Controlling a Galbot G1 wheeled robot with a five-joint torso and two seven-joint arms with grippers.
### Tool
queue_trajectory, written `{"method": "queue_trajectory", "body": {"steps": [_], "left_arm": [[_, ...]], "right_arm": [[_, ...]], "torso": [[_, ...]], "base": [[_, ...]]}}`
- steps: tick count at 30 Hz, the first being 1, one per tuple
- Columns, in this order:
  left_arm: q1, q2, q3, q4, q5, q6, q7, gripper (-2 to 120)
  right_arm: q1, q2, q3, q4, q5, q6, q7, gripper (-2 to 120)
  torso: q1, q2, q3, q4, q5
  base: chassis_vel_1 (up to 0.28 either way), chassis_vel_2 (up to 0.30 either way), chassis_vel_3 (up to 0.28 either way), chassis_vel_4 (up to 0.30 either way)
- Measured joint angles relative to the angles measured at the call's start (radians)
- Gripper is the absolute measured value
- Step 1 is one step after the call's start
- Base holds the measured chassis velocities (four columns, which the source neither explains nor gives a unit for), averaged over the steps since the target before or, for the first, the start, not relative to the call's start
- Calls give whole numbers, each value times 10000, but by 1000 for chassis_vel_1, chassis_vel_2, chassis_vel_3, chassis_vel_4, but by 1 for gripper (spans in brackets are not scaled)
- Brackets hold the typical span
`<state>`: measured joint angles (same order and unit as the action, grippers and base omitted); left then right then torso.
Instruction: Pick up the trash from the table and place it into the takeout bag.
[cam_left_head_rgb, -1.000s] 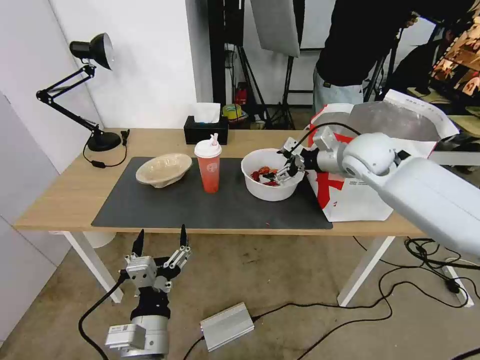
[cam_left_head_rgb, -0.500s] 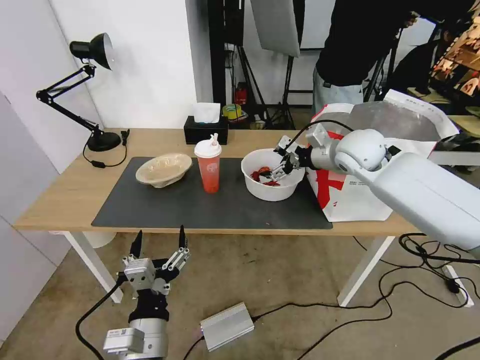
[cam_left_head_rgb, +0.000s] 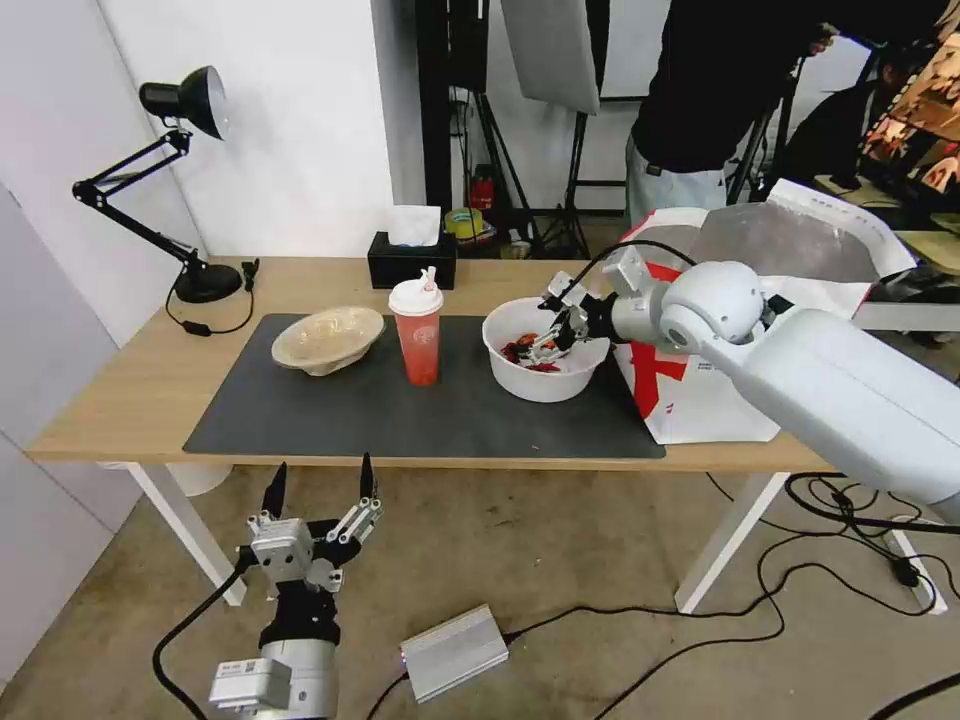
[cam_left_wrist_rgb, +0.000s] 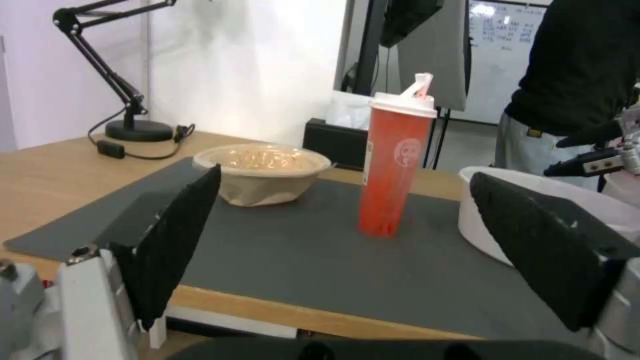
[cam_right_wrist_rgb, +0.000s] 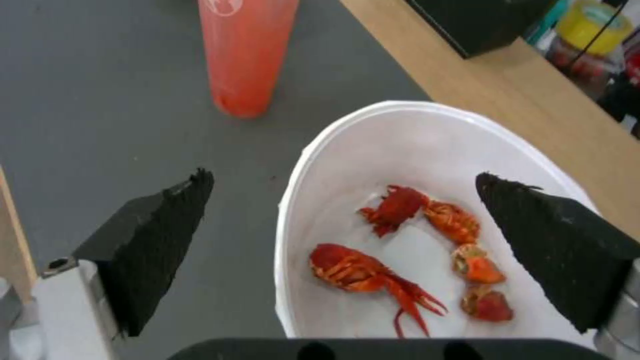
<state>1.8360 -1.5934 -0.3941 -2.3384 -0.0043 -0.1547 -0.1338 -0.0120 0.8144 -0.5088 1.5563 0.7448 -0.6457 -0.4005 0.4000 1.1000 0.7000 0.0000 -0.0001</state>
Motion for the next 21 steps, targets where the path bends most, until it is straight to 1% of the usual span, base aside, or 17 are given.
{"method": "queue_trajectory", "body": {"steps": [10, 21], "left_arm": [[63, -3, 70, 14, 44, -16, -7, 100], [19, -8, 199, 118, 83, -30, -13, 100]], "right_arm": [[-431, 395, 134, -183, 52, -405, 384, 100], [-510, 553, 135, -242, 30, -718, 583, 100]], "torso": [[0, 0, 0, 0, 0], [0, 0, 0, 0, 0]], "base": [[0, 0, 0, 0], [0, 0, 0, 0]]}}
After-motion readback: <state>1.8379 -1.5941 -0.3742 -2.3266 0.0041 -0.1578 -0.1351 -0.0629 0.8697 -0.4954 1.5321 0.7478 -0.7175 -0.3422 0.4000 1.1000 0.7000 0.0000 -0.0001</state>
